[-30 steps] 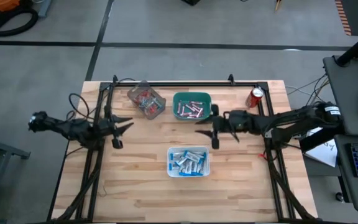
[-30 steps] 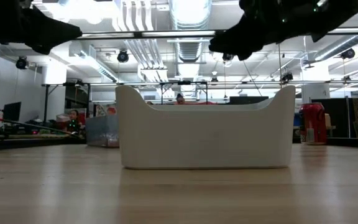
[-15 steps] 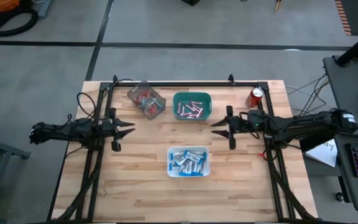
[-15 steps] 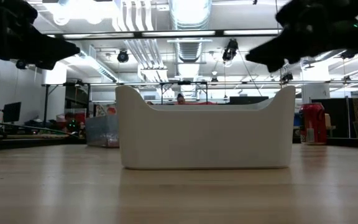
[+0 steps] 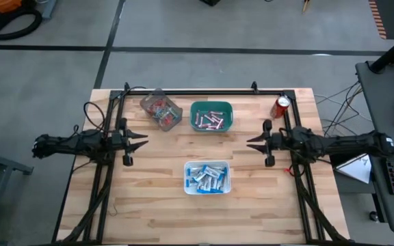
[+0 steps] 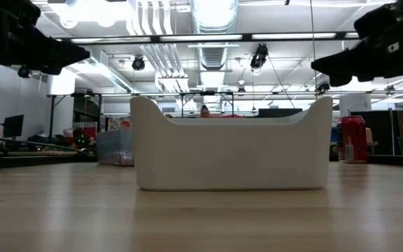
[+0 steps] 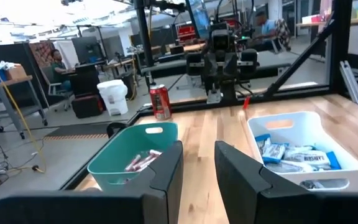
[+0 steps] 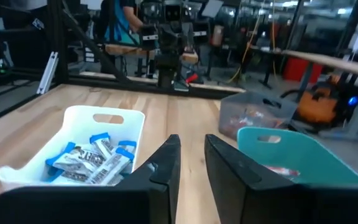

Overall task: Sort candy
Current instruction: Return to Home Position

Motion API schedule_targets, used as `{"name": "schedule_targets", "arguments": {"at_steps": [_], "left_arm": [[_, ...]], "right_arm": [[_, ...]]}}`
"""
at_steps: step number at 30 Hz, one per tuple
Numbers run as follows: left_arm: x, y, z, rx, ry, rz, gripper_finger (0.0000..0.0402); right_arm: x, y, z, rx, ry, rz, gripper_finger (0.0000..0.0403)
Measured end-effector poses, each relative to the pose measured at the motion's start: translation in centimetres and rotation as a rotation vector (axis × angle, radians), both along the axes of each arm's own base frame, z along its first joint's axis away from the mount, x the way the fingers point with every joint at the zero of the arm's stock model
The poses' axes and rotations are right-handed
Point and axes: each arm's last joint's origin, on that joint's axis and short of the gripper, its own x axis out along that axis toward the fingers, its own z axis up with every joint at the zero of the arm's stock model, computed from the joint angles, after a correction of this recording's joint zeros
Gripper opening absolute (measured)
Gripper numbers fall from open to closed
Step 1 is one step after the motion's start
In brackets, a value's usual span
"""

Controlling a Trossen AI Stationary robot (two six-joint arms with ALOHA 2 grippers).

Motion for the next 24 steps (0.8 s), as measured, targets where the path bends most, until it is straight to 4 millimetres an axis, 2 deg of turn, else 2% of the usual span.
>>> {"name": "schedule_targets", "arguments": {"at_steps": [6,10,14,17,24], "left_arm": [[0.0,0.0,0.0,-0.004,-0.004,0.01,0.0077],[-0.1,0.4,-0.3,-0.082,0.009,0.154,0.0077],[-0.1,0.7,-0.7,-0.204,-0.013,0.265,0.0077],[-0.1,0.7,-0.8,-0.207,-0.007,0.265,0.0077],[0.0,0.7,-0.8,-0.206,-0.003,0.266,0.0077]], "right_arm": [[-1.4,0.1,0.2,-0.066,-0.056,-0.01,0.0057],[-2.0,0.2,0.2,-0.076,-0.068,-0.014,0.0057],[-2.1,0.1,0.3,0.011,-0.081,-0.034,0.0056],[-2.1,0.1,0.3,0.079,-0.076,-0.032,0.0056],[-2.0,0.1,0.0,0.094,-0.048,-0.032,0.0056]]}}
